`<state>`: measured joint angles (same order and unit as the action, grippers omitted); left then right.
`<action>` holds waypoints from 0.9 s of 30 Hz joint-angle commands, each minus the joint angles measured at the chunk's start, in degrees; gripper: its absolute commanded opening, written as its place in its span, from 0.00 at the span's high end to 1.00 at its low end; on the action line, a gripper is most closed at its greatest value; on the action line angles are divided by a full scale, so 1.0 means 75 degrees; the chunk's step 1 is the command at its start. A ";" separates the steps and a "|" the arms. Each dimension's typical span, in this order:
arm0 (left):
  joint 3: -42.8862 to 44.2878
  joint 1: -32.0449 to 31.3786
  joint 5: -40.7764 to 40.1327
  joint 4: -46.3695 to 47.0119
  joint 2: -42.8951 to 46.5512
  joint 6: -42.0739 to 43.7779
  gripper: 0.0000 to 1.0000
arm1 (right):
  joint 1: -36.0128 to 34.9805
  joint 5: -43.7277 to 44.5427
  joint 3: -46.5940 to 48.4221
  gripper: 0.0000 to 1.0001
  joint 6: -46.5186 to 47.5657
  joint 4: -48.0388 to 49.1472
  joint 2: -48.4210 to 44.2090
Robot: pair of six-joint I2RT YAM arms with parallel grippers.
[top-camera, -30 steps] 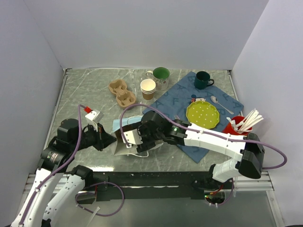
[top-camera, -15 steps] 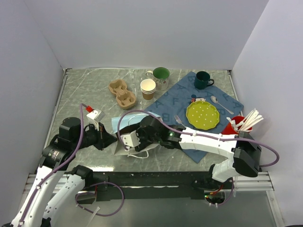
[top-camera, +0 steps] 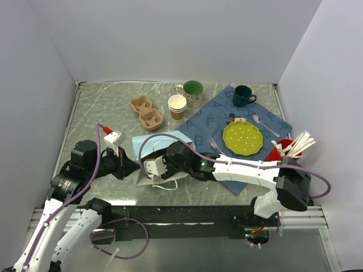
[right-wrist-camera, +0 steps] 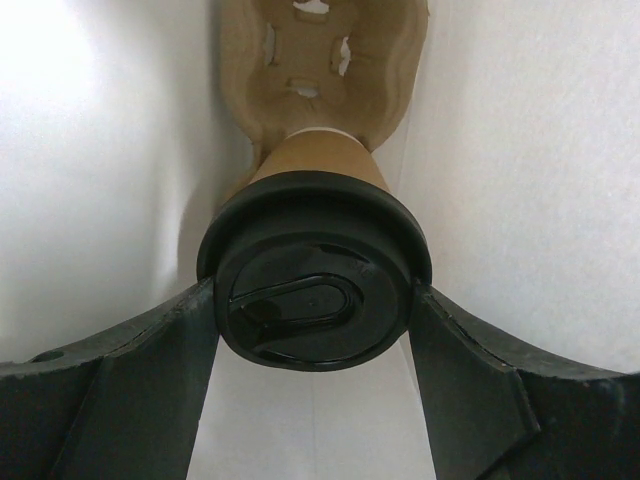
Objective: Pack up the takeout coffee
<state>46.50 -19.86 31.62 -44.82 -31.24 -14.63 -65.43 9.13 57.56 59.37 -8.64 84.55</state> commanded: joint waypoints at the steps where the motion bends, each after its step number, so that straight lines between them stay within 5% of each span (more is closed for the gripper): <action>1: 0.0046 -0.0013 0.0379 0.0093 0.0076 -0.0029 0.99 | 0.0052 0.0798 0.0095 0.50 -0.0287 0.0040 -0.0071; 17: 0.0866 -0.0013 -0.0769 0.0082 -0.0392 -0.0862 0.99 | 0.0052 -0.1439 0.1792 0.50 -0.1786 -0.2876 -0.1160; 27: 0.1323 -0.0013 -0.1190 -0.0388 -0.0651 -0.0732 0.98 | 0.0064 -0.2364 0.3024 0.50 -0.2666 -0.3605 -0.1429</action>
<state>54.02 -19.86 25.08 -47.66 -36.99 -19.81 -65.21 -3.99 75.11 44.49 -33.50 76.40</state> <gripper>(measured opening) 0.018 0.770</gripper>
